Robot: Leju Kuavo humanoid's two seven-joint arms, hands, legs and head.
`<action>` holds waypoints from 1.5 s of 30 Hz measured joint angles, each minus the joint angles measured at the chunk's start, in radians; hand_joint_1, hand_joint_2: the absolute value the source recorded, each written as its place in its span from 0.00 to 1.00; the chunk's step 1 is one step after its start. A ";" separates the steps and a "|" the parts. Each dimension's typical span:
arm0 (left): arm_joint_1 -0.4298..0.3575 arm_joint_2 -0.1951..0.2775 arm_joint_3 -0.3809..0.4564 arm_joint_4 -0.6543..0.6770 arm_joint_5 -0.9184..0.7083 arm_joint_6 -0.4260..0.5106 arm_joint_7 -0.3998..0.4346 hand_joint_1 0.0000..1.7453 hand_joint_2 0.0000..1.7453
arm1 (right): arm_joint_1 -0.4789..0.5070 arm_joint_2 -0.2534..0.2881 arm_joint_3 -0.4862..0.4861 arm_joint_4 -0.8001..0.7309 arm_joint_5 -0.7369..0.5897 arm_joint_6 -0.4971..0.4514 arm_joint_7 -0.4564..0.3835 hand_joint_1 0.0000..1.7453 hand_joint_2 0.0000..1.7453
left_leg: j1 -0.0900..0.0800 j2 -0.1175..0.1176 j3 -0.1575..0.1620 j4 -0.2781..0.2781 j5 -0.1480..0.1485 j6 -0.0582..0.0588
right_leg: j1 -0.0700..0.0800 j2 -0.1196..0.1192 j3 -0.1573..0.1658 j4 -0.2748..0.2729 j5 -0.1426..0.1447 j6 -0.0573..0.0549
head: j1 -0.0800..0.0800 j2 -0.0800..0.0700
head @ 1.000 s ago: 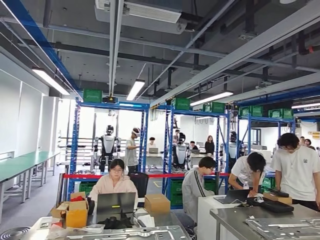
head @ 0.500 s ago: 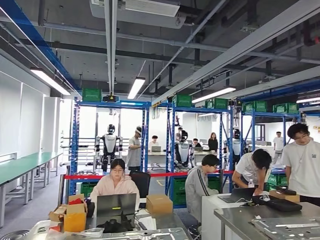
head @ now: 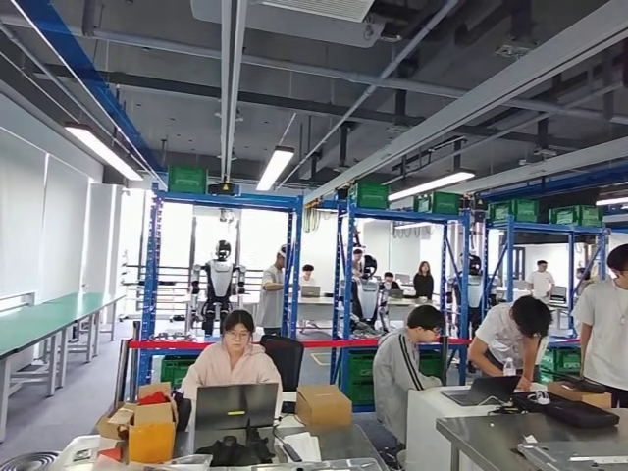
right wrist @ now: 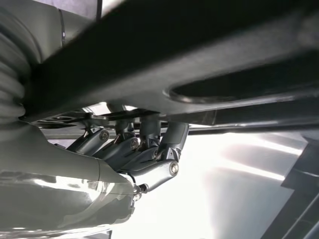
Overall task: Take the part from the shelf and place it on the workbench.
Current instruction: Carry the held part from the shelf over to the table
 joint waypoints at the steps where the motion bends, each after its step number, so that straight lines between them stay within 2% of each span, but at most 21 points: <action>1: -0.001 0.000 0.000 0.000 0.000 0.000 0.000 0.00 1.00 | 0.000 0.000 0.000 0.000 0.000 0.000 0.000 1.00 1.00 | -0.002 0.000 0.010 -0.001 -0.008 0.004 | 0.000 0.000 -0.047 0.068 -0.022 0.001 | 0.000 0.000; 3: -0.001 0.001 0.000 0.000 0.000 0.000 -0.001 0.00 1.00 | 0.002 0.000 0.000 0.000 0.000 0.001 0.000 1.00 1.00 | -0.006 -0.003 0.033 -0.002 -0.027 0.009 | 0.002 0.000 -0.129 0.156 -0.079 -0.003 | 0.000 0.000; 4: -0.001 0.001 0.000 0.000 0.000 0.000 -0.001 0.00 1.00 | 0.002 0.000 0.000 0.000 0.000 0.001 0.000 1.00 1.00 | -0.008 -0.005 0.046 -0.003 -0.037 0.010 | 0.004 0.000 -0.152 0.160 -0.088 -0.007 | 0.000 0.000; 5: -0.001 0.001 0.000 0.000 0.000 0.000 -0.001 0.00 1.00 | 0.002 0.000 0.000 0.000 0.000 0.001 0.000 1.00 1.00 | -0.010 -0.007 0.060 -0.003 -0.047 0.010 | 0.007 0.000 -0.160 0.131 -0.070 -0.012 | 0.000 0.000; 7: -0.001 0.000 0.000 0.000 0.000 0.000 -0.001 0.00 1.00 | 0.002 0.000 -0.001 0.000 -0.001 0.001 0.000 1.00 1.00 | -0.011 -0.011 0.087 -0.005 -0.066 0.007 | 0.019 0.001 -0.143 0.008 0.031 -0.028 | 0.000 0.000; 9: -0.002 -0.001 0.000 0.000 0.000 0.000 -0.001 0.00 1.00 | 0.002 -0.001 -0.001 0.000 -0.002 0.001 0.000 1.00 1.00 | -0.012 -0.015 0.105 -0.009 -0.082 -0.002 | 0.031 0.004 -0.123 -0.082 0.098 -0.043 | 0.000 0.000; 13: -0.003 0.000 0.000 0.000 0.000 0.000 0.000 0.00 1.00 | 0.002 0.001 -0.002 -0.003 -0.004 0.003 0.000 1.00 1.00 | -0.015 -0.014 0.124 0.004 -0.089 -0.022 | 0.028 0.007 -0.095 -0.118 0.111 -0.063 | 0.002 0.000; 15: -0.006 0.001 0.000 0.000 -0.001 0.000 -0.001 0.00 1.00 | 0.000 0.002 -0.002 -0.004 -0.005 0.004 0.000 1.00 1.00 | -0.015 -0.009 0.099 0.062 -0.122 -0.028 | 0.024 0.003 -0.075 -0.126 0.107 -0.070 | 0.002 0.000; 18: -0.006 0.002 0.000 0.000 -0.002 0.000 -0.001 0.00 1.00 | 0.003 0.003 -0.002 -0.004 -0.006 0.005 0.000 1.00 1.00 | -0.013 -0.006 -0.011 0.228 -0.193 -0.037 | 0.025 0.002 -0.063 -0.127 0.092 -0.075 | 0.002 0.000; 20: -0.002 0.002 0.000 0.000 -0.003 0.001 0.000 0.00 1.00 | 0.007 0.003 -0.002 -0.004 -0.006 0.005 0.000 1.00 1.00 | -0.012 -0.005 -0.042 0.233 -0.165 -0.041 | 0.025 0.005 -0.049 -0.127 0.079 -0.074 | 0.002 0.000; 23: -0.001 0.002 0.000 0.000 -0.004 0.001 0.000 0.00 1.00 | 0.008 0.002 -0.002 -0.003 -0.006 0.005 0.000 1.00 1.00 | -0.011 -0.001 -0.001 0.071 -0.045 -0.039 | 0.026 0.005 -0.016 -0.127 0.053 -0.063 | 0.002 0.000; 24: -0.001 0.002 0.000 0.000 -0.004 0.001 0.000 0.00 1.00 | 0.008 0.002 -0.002 -0.003 -0.007 0.005 0.000 1.00 1.00 | -0.013 0.002 0.008 0.033 -0.029 -0.034 | 0.027 0.004 -0.012 -0.126 0.046 -0.058 | 0.002 0.000; 28: 0.003 0.003 0.000 0.000 -0.009 0.001 -0.003 0.00 1.00 | 0.008 0.002 -0.002 -0.005 -0.007 0.006 0.000 1.00 1.00 | -0.016 0.004 0.022 0.004 -0.039 -0.005 | 0.028 0.005 -0.010 -0.111 0.032 -0.033 | 0.002 0.001; 30: 0.002 0.004 0.000 0.000 -0.010 0.001 -0.005 0.00 1.00 | 0.007 0.002 -0.004 -0.007 -0.009 0.006 0.000 1.00 1.00 | -0.011 0.003 0.043 -0.002 -0.047 0.006 | 0.026 0.004 -0.041 -0.044 0.016 -0.023 | 0.002 0.001; 33: 0.002 0.005 0.000 0.000 -0.011 0.001 -0.006 0.00 1.00 | 0.009 0.002 -0.006 -0.008 -0.009 0.006 0.000 1.00 1.00 | -0.011 0.003 0.075 -0.007 -0.072 0.010 | 0.021 0.003 -0.163 0.139 -0.039 -0.013 | 0.001 0.000; 34: 0.002 0.005 0.000 0.000 -0.011 0.001 -0.006 0.00 1.00 | 0.010 0.001 -0.006 -0.008 -0.009 0.006 0.000 1.00 1.00 | -0.011 0.003 0.088 -0.007 -0.083 0.010 | 0.021 0.003 -0.196 0.169 -0.049 -0.013 | 0.001 0.000; 36: 0.003 0.005 0.000 0.000 -0.012 0.001 -0.005 0.00 1.00 | 0.011 0.001 -0.008 -0.008 -0.009 0.006 0.000 1.00 1.00 | -0.011 0.001 0.120 -0.008 -0.106 0.009 | 0.023 0.004 -0.215 0.127 -0.018 -0.019 | 0.001 0.000; 38: 0.001 0.004 0.000 0.000 -0.012 0.001 -0.006 0.00 1.00 | 0.012 0.000 -0.009 -0.007 -0.009 0.007 0.000 1.00 1.00 | -0.011 -0.002 0.151 -0.010 -0.130 0.005 | 0.030 0.004 -0.197 0.005 0.080 -0.031 | 0.002 0.000; 40: -0.001 0.001 -0.001 0.000 -0.012 0.000 -0.006 0.00 1.00 | 0.012 -0.001 -0.010 -0.006 -0.009 0.008 0.001 1.00 1.00 | -0.009 -0.004 0.169 -0.021 -0.147 -0.005 | 0.039 0.005 -0.184 -0.071 0.145 -0.044 | 0.001 0.000; 43: -0.004 0.001 -0.001 0.000 -0.014 0.000 -0.007 0.00 1.00 | 0.012 -0.001 -0.013 -0.008 -0.009 0.009 0.001 1.00 1.00 | -0.010 -0.004 0.185 -0.026 -0.139 -0.019 | 0.039 0.007 -0.161 -0.099 0.141 -0.058 | 0.001 0.000; 45: -0.007 0.001 -0.001 0.000 -0.014 -0.001 -0.009 0.00 1.00 | 0.011 -0.001 -0.014 -0.009 -0.010 0.009 0.000 1.00 1.00 | -0.011 -0.003 0.154 0.043 -0.130 -0.023 | 0.035 0.006 -0.128 -0.120 0.130 -0.066 | 0.001 0.000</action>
